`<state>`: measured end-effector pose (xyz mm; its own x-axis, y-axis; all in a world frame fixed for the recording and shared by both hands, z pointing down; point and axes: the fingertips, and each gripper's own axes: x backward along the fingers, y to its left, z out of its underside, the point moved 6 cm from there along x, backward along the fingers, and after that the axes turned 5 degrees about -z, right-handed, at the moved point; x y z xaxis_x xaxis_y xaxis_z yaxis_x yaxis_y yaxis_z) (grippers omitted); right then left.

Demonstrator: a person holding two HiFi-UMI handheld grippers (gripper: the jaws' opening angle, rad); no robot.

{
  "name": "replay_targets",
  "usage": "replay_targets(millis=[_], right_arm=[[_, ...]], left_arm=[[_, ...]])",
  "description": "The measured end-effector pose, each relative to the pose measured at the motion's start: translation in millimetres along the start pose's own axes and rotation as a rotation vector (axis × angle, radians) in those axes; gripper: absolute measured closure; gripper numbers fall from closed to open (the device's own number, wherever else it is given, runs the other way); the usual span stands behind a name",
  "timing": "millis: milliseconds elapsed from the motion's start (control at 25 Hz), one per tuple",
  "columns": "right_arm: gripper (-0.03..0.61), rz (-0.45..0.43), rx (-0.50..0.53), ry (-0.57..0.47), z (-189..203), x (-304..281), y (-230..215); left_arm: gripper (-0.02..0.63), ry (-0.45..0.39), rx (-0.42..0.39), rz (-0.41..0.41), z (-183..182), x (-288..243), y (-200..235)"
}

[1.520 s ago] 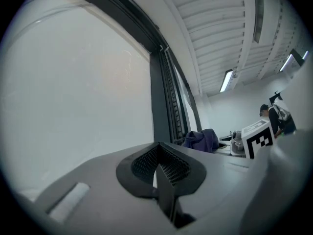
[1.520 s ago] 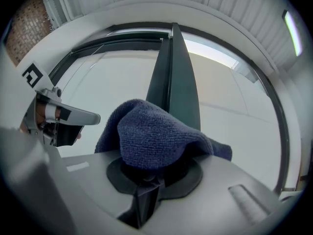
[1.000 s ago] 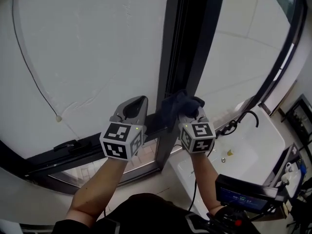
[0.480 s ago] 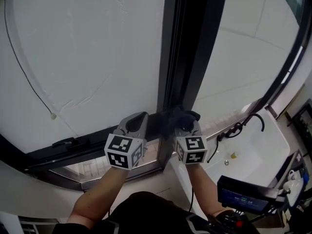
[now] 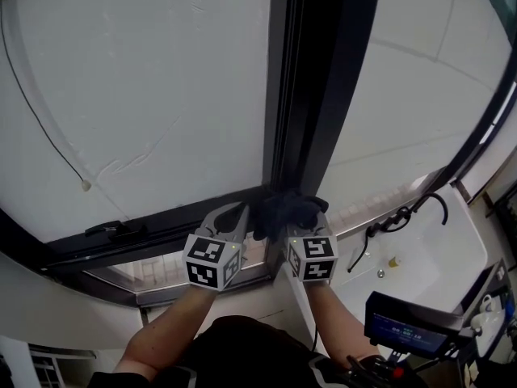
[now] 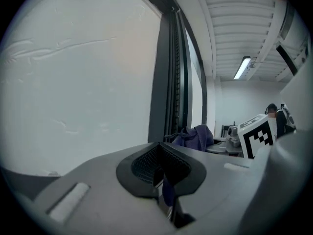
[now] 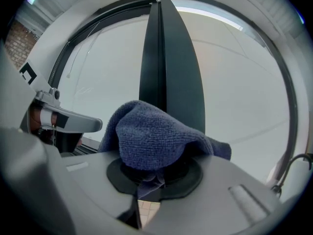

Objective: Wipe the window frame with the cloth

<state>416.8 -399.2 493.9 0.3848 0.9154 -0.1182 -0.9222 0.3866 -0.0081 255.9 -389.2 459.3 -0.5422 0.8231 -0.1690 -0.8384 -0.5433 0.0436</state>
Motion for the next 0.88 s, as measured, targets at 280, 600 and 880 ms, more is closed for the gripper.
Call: replay_targets(millis=[280, 600, 880], right_arm=[[0.529, -0.030, 0.009, 0.028, 25, -4, -1], [0.529, -0.088, -0.024, 0.081, 51, -8, 0], [0.529, -0.118, -0.073, 0.022, 52, 4, -1]], left_arm=[[0.620, 0.050, -0.017, -0.020, 31, -6, -10], [0.620, 0.094, 0.001, -0.052, 59, -5, -15], [0.620, 0.117, -0.025, -0.044, 68, -2, -27]])
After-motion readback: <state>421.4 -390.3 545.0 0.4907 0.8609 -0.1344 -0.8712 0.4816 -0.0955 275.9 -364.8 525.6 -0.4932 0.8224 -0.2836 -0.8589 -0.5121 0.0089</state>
